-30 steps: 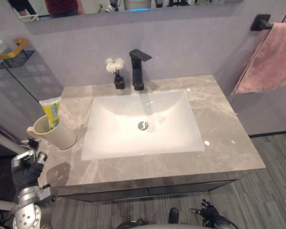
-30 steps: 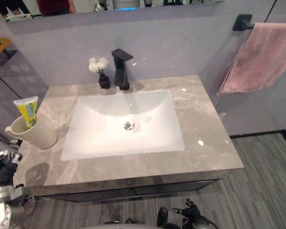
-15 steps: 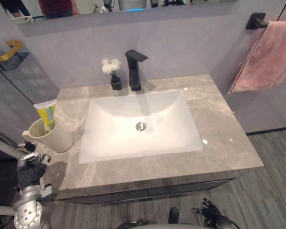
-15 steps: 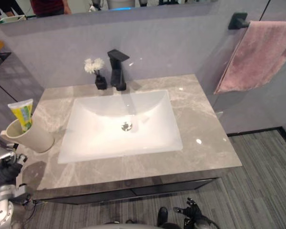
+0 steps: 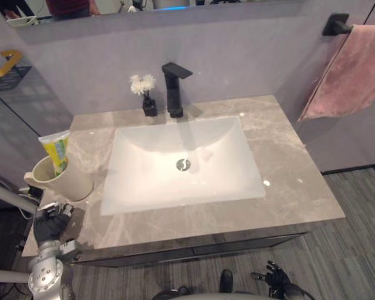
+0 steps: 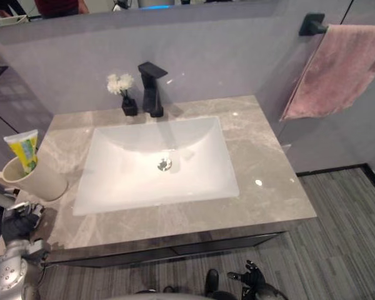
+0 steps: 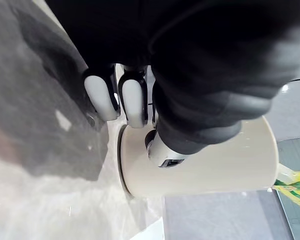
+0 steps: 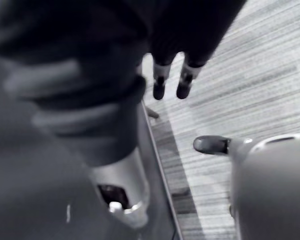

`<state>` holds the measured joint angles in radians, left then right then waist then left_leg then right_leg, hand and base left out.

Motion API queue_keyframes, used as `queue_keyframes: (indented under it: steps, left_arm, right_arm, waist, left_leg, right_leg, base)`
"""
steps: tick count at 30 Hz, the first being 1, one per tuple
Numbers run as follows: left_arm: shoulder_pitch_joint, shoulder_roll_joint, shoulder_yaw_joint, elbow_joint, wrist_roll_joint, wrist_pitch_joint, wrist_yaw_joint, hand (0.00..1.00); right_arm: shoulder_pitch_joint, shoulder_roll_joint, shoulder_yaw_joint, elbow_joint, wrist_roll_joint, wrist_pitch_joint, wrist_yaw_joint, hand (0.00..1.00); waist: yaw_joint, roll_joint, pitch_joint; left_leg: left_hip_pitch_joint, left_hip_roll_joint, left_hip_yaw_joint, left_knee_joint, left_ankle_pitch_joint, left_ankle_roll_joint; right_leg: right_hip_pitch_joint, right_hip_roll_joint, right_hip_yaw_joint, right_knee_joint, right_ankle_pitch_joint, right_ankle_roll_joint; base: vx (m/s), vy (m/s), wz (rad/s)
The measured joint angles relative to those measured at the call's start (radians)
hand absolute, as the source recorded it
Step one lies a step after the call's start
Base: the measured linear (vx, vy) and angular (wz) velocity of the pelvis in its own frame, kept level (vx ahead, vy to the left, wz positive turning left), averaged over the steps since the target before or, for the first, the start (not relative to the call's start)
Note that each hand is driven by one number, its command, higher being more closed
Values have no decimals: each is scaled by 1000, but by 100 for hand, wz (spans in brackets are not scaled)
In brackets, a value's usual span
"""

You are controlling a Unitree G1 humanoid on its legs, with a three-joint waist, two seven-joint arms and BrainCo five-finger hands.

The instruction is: Organize washtable

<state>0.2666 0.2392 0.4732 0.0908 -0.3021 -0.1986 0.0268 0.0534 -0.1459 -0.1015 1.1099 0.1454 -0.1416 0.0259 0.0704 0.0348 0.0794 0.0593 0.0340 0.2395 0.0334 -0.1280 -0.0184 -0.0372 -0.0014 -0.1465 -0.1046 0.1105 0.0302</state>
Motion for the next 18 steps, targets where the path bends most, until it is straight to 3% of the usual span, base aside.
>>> queue_keyframes:
  steps: [18]
  left_arm:
    - [-68,-1,0,38,41,-8,54,100]
  right_arm:
    - [16,0,1,-33,0,4,0,0]
  waist:
    - [-1,-10,5]
  left_leg:
    - [0,-1,9,0,-1,1]
  right_leg:
    - [-4,0,10,0,1,0]
  base:
    - [-2,-2,-1]
